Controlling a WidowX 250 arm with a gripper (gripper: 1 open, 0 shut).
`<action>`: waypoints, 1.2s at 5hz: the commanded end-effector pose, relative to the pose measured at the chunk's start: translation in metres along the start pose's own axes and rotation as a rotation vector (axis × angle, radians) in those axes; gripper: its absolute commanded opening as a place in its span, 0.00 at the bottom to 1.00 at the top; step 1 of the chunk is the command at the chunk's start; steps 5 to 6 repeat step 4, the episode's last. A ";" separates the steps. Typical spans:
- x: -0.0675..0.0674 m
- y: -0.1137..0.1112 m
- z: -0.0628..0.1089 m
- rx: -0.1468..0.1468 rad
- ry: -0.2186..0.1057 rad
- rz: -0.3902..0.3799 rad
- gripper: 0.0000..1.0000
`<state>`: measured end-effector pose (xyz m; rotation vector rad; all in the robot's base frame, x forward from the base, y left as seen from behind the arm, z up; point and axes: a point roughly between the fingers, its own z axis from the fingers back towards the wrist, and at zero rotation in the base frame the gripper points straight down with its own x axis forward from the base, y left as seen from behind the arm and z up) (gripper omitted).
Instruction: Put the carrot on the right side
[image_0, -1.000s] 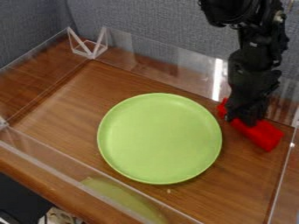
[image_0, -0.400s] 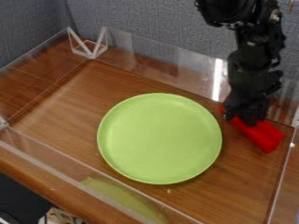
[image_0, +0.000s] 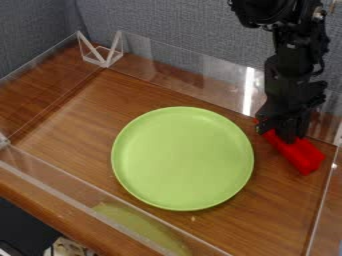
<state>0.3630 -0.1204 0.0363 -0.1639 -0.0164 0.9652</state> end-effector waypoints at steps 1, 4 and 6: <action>0.010 0.022 -0.041 0.112 0.032 0.014 0.00; 0.037 0.033 -0.051 0.130 0.015 0.103 0.00; 0.037 0.033 -0.051 0.130 0.015 0.103 0.00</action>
